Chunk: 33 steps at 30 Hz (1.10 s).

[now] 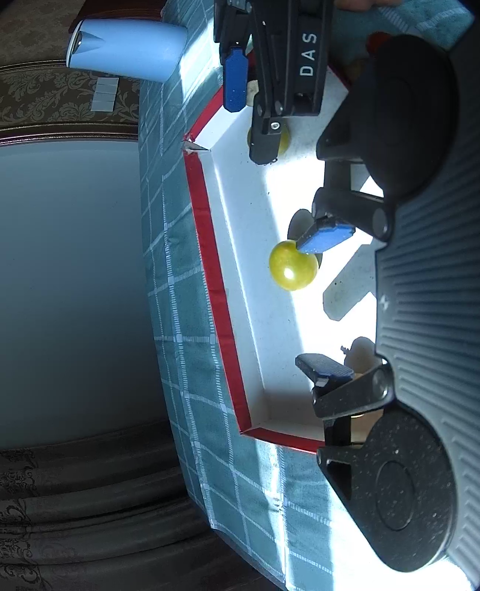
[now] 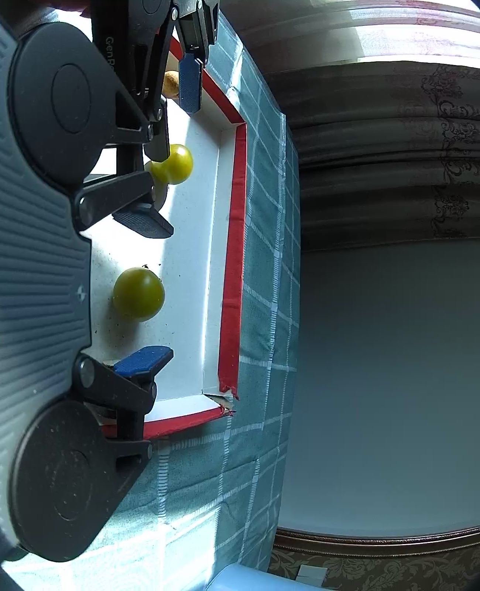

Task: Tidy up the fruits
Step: 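Lower both tomatoes into the box and open both tools, then move both tools back toward the zucchini slice and red cherry tomato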

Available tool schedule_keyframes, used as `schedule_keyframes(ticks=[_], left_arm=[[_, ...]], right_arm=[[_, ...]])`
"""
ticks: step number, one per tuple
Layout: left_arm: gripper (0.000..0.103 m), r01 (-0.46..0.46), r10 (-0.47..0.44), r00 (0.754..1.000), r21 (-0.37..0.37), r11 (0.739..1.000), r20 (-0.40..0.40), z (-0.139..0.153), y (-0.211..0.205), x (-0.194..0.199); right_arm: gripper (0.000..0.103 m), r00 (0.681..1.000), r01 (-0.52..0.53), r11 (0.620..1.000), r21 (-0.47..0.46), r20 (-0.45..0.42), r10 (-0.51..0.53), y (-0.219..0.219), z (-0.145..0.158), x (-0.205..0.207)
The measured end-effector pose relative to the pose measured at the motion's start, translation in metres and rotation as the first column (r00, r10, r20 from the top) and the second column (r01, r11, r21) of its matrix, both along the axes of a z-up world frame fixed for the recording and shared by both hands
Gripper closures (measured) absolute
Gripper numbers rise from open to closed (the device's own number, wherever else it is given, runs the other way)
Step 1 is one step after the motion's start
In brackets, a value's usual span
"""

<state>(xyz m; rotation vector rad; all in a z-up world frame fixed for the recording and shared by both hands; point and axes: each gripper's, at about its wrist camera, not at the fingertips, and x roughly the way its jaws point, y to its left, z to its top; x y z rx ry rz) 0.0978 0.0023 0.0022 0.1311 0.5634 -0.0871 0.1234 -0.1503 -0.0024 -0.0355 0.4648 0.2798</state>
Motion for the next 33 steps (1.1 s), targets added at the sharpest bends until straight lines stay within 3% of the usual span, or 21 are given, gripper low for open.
schedule_keyframes(ticks=[3, 5, 9, 12, 16, 19, 22, 25, 29, 33], left_arm=[[0.042, -0.012, 0.013, 1.000, -0.013, 1.000, 0.006, 0.001, 0.006, -0.011], [0.028, -0.019, 0.019, 1.000, -0.026, 0.999, 0.016, 0.000, 0.011, -0.023], [0.021, -0.024, 0.027, 0.998, -0.070, 0.997, 0.048, 0.004, 0.023, -0.053], [0.020, -0.021, 0.027, 0.998, -0.092, 0.996, 0.062, 0.002, 0.032, -0.076], [0.018, 0.030, -0.027, 0.998, -0.042, 0.999, 0.063, -0.005, 0.028, -0.103], [0.014, 0.048, -0.045, 0.992, -0.027, 0.998, 0.115, -0.005, 0.025, -0.120], [0.013, 0.052, -0.043, 0.993, -0.076, 0.996, 0.109, -0.003, 0.031, -0.126], [0.013, 0.080, -0.069, 0.995, -0.144, 0.986, 0.075, -0.003, 0.039, -0.125], [0.013, 0.099, -0.092, 0.993, -0.096, 0.991, 0.071, -0.004, 0.030, -0.126], [0.013, 0.136, -0.135, 0.989, -0.015, 0.991, 0.057, -0.008, 0.014, -0.126]], right_arm=[[0.037, 1.000, 0.016, 1.000, 0.005, 0.021, -0.016, -0.004, 0.001, -0.009], [0.037, 0.999, 0.018, 0.999, 0.029, 0.026, -0.019, -0.010, 0.001, -0.015], [0.036, 0.999, 0.031, 0.997, 0.064, 0.029, -0.033, -0.016, 0.002, -0.026], [0.036, 0.999, 0.033, 0.997, 0.071, 0.020, -0.034, -0.019, 0.001, -0.031], [0.036, 0.999, 0.038, 0.997, 0.066, 0.033, -0.040, -0.018, 0.000, -0.048], [0.035, 0.998, 0.055, 0.996, 0.067, 0.039, -0.058, -0.022, 0.000, -0.058], [0.034, 0.995, 0.079, 0.994, 0.080, 0.046, -0.083, -0.030, -0.001, -0.068], [0.025, 0.992, 0.103, 0.987, 0.124, 0.060, -0.111, -0.040, 0.000, -0.075], [0.025, 0.990, 0.115, 0.980, 0.161, 0.057, -0.126, -0.048, 0.002, -0.077], [0.025, 0.991, 0.109, 0.985, 0.130, 0.057, -0.117, -0.044, 0.001, -0.076]])
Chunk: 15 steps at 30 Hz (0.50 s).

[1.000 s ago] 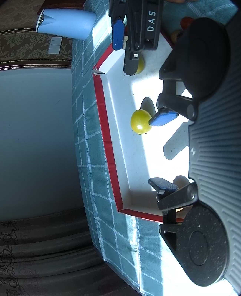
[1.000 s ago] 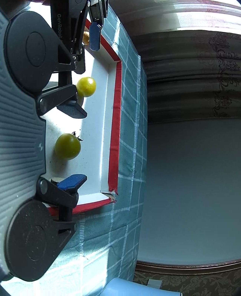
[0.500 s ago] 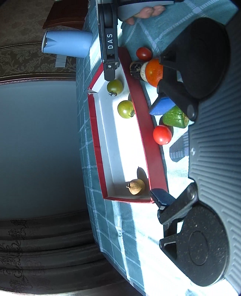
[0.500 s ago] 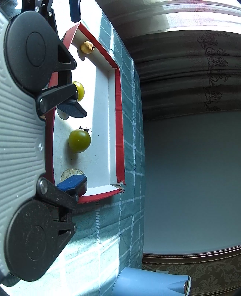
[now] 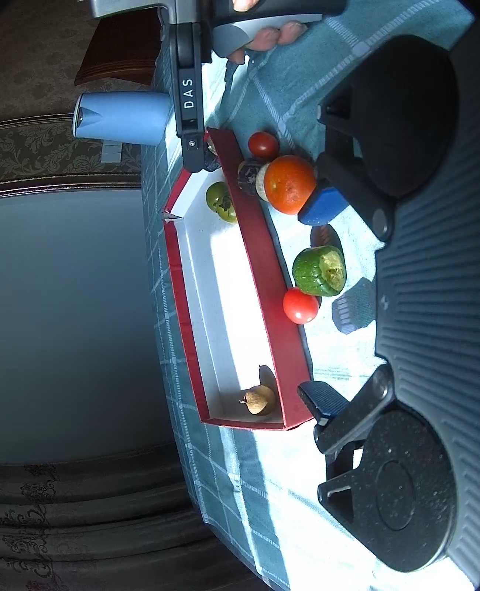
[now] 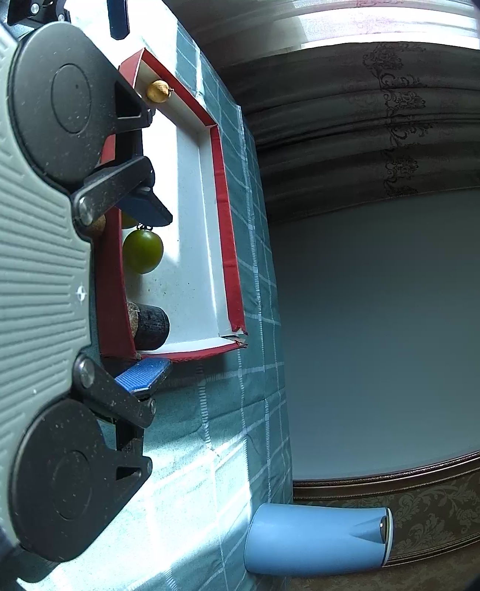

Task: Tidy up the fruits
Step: 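Move both tools back toward the zucchini slice and red cherry tomato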

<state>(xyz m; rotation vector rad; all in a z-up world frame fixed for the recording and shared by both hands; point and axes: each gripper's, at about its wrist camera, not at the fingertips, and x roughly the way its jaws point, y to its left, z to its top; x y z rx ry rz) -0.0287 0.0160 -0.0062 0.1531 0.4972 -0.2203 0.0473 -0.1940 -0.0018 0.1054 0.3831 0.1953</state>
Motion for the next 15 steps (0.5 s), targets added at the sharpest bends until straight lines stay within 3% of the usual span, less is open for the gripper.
schedule_keyframes(ticks=[3, 5, 8, 15], left_arm=[[0.017, 0.015, -0.015, 0.999, -0.001, 1.000, -0.046, -0.003, -0.003, 0.006], [0.028, 0.030, -0.030, 0.997, 0.003, 1.000, -0.067, -0.005, -0.004, 0.007], [0.036, 0.027, -0.026, 0.996, 0.009, 1.000, -0.084, -0.007, -0.006, 0.008], [0.039, 0.063, -0.061, 0.993, 0.021, 0.998, -0.098, -0.007, -0.013, 0.012]], right_arm=[[0.025, 1.000, -0.009, 0.999, -0.032, 0.009, 0.009, 0.005, -0.001, -0.002], [0.025, 1.000, -0.011, 0.999, -0.041, 0.023, 0.012, 0.006, 0.000, -0.004], [0.025, 1.000, -0.004, 0.999, -0.043, 0.015, 0.005, 0.006, 0.000, -0.005], [0.025, 1.000, -0.002, 0.999, -0.038, 0.004, 0.003, 0.004, -0.001, -0.005]])
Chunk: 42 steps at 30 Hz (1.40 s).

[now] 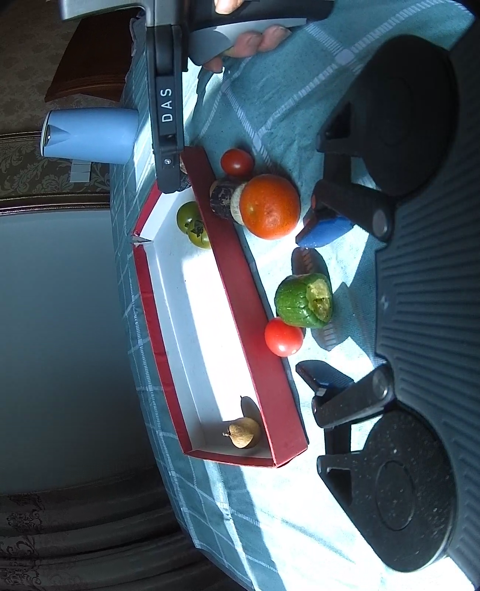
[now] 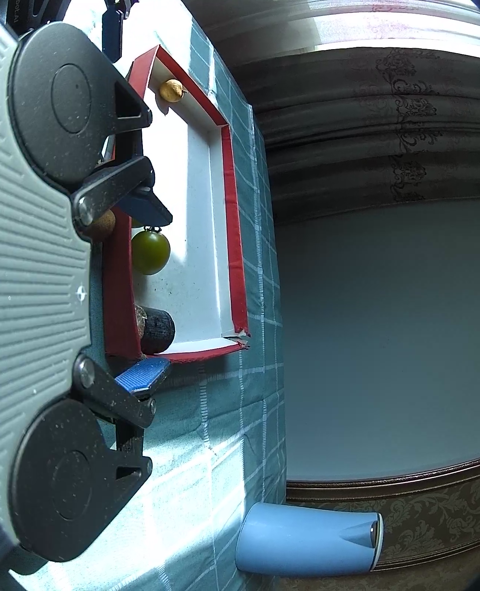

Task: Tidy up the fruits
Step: 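Move both tools back toward the zucchini slice and red cherry tomato, then grasp the green zucchini slice with the left tool while the right tool grasps the red cherry tomato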

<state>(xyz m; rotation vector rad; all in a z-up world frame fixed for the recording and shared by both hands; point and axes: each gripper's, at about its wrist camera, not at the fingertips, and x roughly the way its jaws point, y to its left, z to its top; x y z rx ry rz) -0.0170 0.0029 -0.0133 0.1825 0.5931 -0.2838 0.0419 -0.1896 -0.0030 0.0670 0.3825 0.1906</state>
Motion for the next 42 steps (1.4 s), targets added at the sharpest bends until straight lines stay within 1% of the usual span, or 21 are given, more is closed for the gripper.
schedule_keyframes(ticks=[5, 6, 8, 9, 10, 13, 15, 16, 17, 19, 21, 23, 26, 29, 31, 34, 36, 40, 42], left_arm=[[0.041, 0.025, -0.025, 0.999, -0.009, 1.000, -0.029, -0.001, -0.006, 0.007], [0.041, 0.028, -0.029, 0.999, -0.020, 0.999, -0.036, -0.001, -0.004, 0.008], [0.052, 0.049, -0.055, 0.996, -0.079, 0.996, -0.071, -0.001, 0.003, 0.012], [0.053, 0.047, -0.055, 0.995, -0.101, 0.994, -0.082, -0.001, 0.006, 0.014], [0.058, 0.039, -0.049, 0.995, -0.113, 0.993, -0.084, -0.001, 0.009, 0.015], [0.061, 0.035, -0.042, 0.997, -0.102, 0.994, -0.071, -0.001, 0.007, 0.012], [0.067, 0.024, -0.028, 0.998, -0.080, 0.997, -0.053, -0.001, 0.006, 0.010], [0.073, 0.012, -0.015, 0.999, -0.072, 0.997, -0.044, -0.001, 0.005, 0.009], [0.075, 0.007, -0.010, 0.999, -0.076, 0.997, -0.041, -0.001, 0.007, 0.009], [0.075, 0.005, -0.009, 0.999, -0.085, 0.996, -0.047, -0.001, 0.008, 0.010], [0.075, 0.007, -0.009, 0.999, -0.071, 0.997, -0.038, -0.001, 0.006, 0.009], [0.075, 0.009, -0.010, 1.000, -0.043, 0.999, -0.022, -0.002, 0.002, 0.006], [0.075, 0.009, -0.010, 1.000, -0.033, 0.999, -0.016, -0.002, 0.001, 0.005], [0.075, 0.009, -0.010, 1.000, -0.039, 0.999, -0.019, -0.002, 0.002, 0.005], [0.075, 0.010, -0.010, 1.000, -0.033, 0.999, -0.016, -0.002, 0.001, 0.005], [0.075, 0.010, -0.010, 1.000, -0.025, 1.000, -0.010, -0.002, 0.000, 0.004], [0.075, 0.011, -0.011, 1.000, -0.023, 1.000, -0.010, -0.003, -0.001, 0.003], [0.075, 0.011, -0.011, 1.000, -0.019, 1.000, -0.006, -0.002, -0.001, 0.003], [0.075, 0.011, -0.011, 1.000, -0.015, 1.000, -0.005, -0.002, -0.002, 0.003]], right_arm=[[0.025, 1.000, 0.003, 1.000, 0.000, 0.002, -0.003, -0.001, 0.000, 0.000], [0.025, 1.000, 0.005, 1.000, -0.001, 0.002, -0.005, -0.001, 0.000, -0.001], [0.025, 1.000, 0.012, 1.000, 0.002, -0.004, -0.012, -0.004, 0.000, -0.003], [0.025, 1.000, 0.013, 1.000, 0.006, -0.008, -0.013, -0.006, 0.000, -0.004], [0.025, 1.000, 0.015, 1.000, 0.012, -0.011, -0.014, -0.008, -0.001, -0.005], [0.025, 1.000, 0.009, 1.000, 0.026, -0.021, -0.009, -0.014, -0.002, -0.011], [0.025, 1.000, -0.004, 0.999, 0.034, -0.022, 0.004, -0.018, -0.003, -0.016], [0.025, 1.000, -0.015, 0.999, 0.034, -0.027, 0.016, -0.019, -0.003, -0.020], [0.025, 0.999, -0.026, 0.999, 0.039, -0.031, 0.027, -0.020, -0.004, -0.023], [0.025, 0.998, -0.054, 0.997, 0.058, -0.041, 0.057, -0.024, -0.006, -0.029], [0.025, 0.994, -0.083, 0.993, 0.079, -0.058, 0.087, -0.027, -0.008, -0.031], [0.025, 0.989, -0.103, 0.992, 0.071, -0.099, 0.110, -0.025, -0.010, -0.029], [0.025, 0.982, -0.122, 0.991, 0.048, -0.137, 0.128, -0.019, -0.013, -0.027], [0.025, 0.978, -0.151, 0.989, -0.009, -0.144, 0.148, -0.008, -0.014, -0.030], [0.025, 0.978, -0.153, 0.987, -0.058, -0.150, 0.143, 0.000, -0.014, -0.031], [0.026, 0.971, -0.173, 0.977, -0.123, -0.186, 0.149, 0.011, -0.018, -0.026], [0.037, 0.968, -0.182, 0.974, -0.133, -0.200, 0.153, 0.015, -0.019, -0.024], [0.046, 0.962, -0.204, 0.968, -0.143, -0.210, 0.172, 0.024, -0.019, -0.017], [0.056, 0.962, -0.210, 0.966, -0.153, -0.209, 0.176, 0.028, -0.020, -0.016]])
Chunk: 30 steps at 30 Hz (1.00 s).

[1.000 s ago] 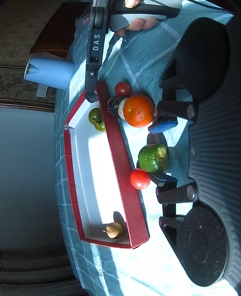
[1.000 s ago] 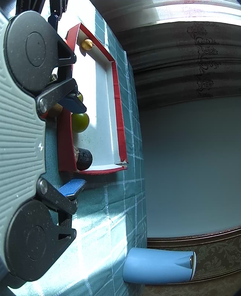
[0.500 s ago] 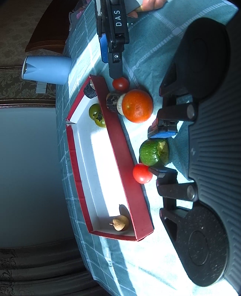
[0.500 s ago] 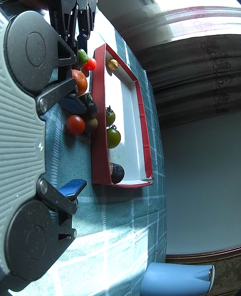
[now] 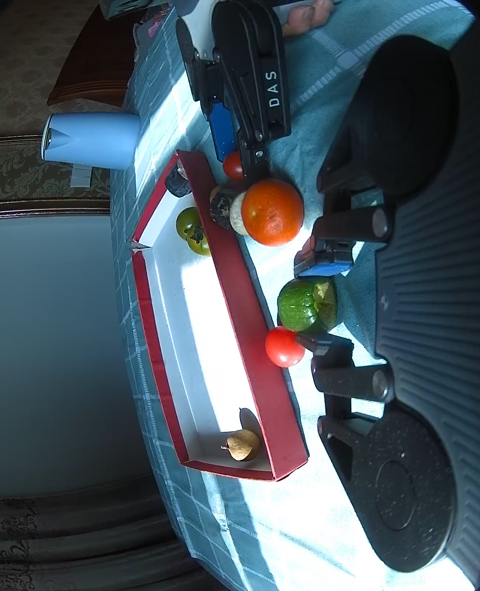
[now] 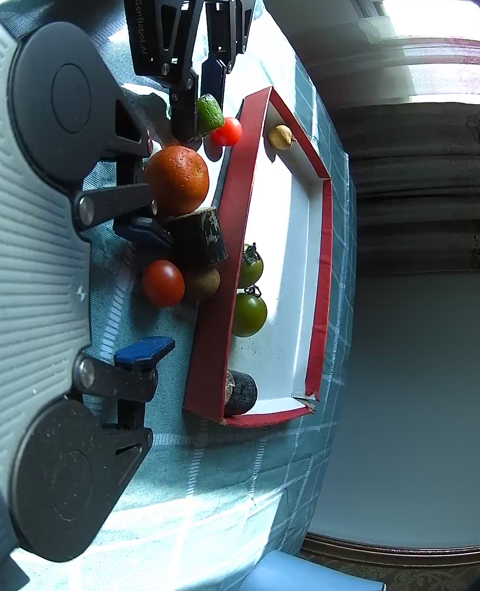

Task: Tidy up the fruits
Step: 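Grasp the green zucchini slice with the left tool while the right tool grasps the red cherry tomato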

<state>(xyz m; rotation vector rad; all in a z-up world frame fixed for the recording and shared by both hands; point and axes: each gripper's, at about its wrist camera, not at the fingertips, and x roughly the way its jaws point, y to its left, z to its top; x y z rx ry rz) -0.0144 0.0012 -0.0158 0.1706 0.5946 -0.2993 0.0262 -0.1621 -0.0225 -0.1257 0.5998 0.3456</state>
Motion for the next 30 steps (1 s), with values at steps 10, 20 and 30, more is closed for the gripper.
schedule_keyframes(ticks=[10, 20, 30], left_arm=[[0.075, -0.001, 0.001, 1.000, 0.010, 1.000, 0.008, -0.001, -0.001, -0.001], [0.076, -0.015, 0.012, 0.998, 0.045, 0.999, 0.069, 0.001, -0.005, -0.010], [0.076, -0.024, 0.024, 0.996, -0.003, 1.000, 0.087, 0.009, -0.001, -0.017]], right_arm=[[0.076, 1.000, -0.027, 1.000, 0.011, 0.006, 0.026, 0.001, 0.001, -0.001], [0.076, 0.998, 0.026, 0.995, 0.096, 0.056, -0.031, -0.015, 0.007, -0.007], [0.076, 0.987, 0.107, 0.978, 0.178, 0.096, -0.126, -0.034, 0.012, -0.013]])
